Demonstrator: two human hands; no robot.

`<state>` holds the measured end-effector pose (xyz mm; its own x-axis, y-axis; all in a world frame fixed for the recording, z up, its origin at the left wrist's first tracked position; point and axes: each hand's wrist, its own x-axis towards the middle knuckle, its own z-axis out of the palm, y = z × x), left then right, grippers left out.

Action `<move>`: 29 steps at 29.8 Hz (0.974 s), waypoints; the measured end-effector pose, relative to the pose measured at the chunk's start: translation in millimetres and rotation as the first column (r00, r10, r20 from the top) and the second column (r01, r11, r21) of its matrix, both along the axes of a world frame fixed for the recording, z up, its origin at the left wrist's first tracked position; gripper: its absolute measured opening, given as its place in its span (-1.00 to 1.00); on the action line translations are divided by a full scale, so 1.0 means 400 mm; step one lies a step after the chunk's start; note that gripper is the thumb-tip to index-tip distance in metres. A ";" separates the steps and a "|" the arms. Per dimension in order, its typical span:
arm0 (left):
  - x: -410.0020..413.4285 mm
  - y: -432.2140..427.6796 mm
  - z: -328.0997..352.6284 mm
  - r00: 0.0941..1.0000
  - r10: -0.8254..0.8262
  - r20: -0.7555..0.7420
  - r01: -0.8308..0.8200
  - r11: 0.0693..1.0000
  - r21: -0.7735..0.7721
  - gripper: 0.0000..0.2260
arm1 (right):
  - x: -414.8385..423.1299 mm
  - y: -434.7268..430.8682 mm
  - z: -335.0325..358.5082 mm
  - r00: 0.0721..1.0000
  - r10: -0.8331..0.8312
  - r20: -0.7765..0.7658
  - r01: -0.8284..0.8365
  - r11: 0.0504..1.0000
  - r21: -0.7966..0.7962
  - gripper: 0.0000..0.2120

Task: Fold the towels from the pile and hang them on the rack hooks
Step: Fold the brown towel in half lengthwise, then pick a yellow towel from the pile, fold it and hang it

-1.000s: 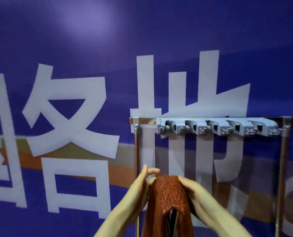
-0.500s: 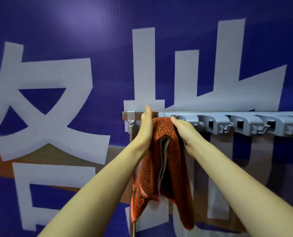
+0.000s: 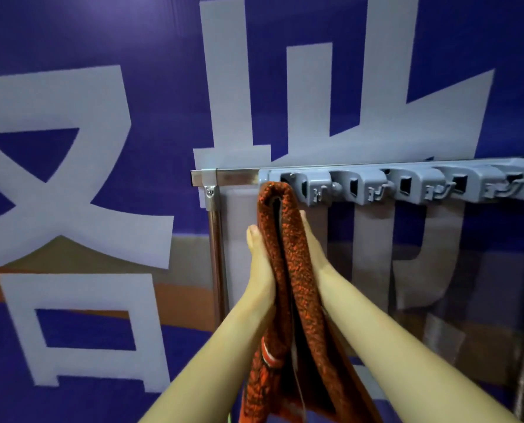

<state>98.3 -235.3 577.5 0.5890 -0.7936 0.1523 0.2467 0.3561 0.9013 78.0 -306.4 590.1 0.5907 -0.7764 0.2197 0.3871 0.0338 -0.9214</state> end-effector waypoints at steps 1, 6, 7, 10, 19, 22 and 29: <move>-0.026 0.025 -0.029 1.000 -0.025 -0.002 0.025 0.999 -0.029 -0.44 | -0.033 0.017 -0.032 1.000 0.009 0.020 -0.010 1.000 0.028 -0.56; -0.042 0.070 -0.264 0.994 0.080 0.075 -0.089 0.986 0.139 -0.34 | -0.148 0.089 -0.229 1.000 0.006 0.031 -0.008 0.998 0.065 -0.64; -0.044 0.083 -0.287 0.984 0.141 0.110 -0.156 0.977 0.144 -0.34 | -0.156 0.103 -0.251 1.000 -0.013 0.020 0.012 0.998 0.070 -0.63; -0.076 0.129 -0.345 0.970 0.209 0.128 -0.227 0.962 0.152 -0.61 | -0.211 0.127 -0.340 0.981 -0.092 -0.171 0.091 0.996 -0.011 -0.65; -0.233 0.283 -0.746 0.993 -0.093 -0.078 0.121 0.740 0.661 -0.57 | -0.473 0.217 -0.809 0.830 -0.079 -0.552 0.265 0.927 0.267 -0.66; -0.282 0.322 -0.904 0.974 -0.200 -0.111 0.215 0.637 0.740 -0.66 | -0.588 0.244 -0.984 0.754 -0.051 -0.655 0.331 0.891 0.311 -0.74; -0.311 0.365 -1.138 0.949 -0.293 -0.112 0.239 0.443 0.864 -0.59 | -0.727 0.273 -1.260 0.543 0.133 -0.829 0.405 0.823 0.398 -0.81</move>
<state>-26.2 -89.2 122.3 0.3385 -0.6531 -0.6774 0.1355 -0.6786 0.7219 -212.9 -197.2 86.1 0.1675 -0.6816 -0.7123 -0.4540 0.5880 -0.6694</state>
